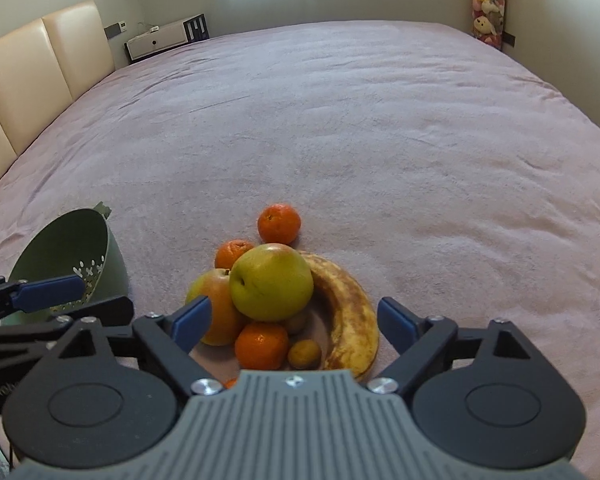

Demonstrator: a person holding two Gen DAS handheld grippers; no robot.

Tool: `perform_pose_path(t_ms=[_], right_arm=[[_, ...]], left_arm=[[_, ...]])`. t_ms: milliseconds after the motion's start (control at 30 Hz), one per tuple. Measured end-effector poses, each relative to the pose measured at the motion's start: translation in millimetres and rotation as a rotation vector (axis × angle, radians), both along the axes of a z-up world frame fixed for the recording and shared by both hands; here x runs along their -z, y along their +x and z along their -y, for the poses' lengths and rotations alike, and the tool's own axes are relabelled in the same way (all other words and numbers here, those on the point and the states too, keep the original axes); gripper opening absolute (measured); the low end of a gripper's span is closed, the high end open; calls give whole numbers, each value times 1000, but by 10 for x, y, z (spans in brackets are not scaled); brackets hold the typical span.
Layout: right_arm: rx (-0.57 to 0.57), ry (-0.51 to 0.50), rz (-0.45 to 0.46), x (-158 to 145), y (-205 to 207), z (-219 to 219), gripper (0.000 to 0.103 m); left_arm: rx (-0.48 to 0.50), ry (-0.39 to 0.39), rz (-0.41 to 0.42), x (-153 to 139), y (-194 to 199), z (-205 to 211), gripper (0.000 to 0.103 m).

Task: Organize fruits
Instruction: 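Move the left tool to a pear while the right tool approaches the other pear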

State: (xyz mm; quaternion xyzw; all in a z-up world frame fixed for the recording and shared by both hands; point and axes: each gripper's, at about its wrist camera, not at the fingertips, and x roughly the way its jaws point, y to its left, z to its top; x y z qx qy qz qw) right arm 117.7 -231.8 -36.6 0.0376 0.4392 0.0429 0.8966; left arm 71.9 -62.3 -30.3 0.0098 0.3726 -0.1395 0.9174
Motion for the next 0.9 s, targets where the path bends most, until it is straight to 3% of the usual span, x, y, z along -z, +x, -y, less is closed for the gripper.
perform_pose_path(t_ms=[233,433,900], right_arm=[[21,72,-24,155,132,39,85],[44,148,-50,275,281,5,85],[60,162,-66,452,504,-37,88]], left_arm=[[1,-8,-26,212,67,-10,68],[-5,30,-28,290,122,25,68],[3,-24,-77,437,288,26,68]])
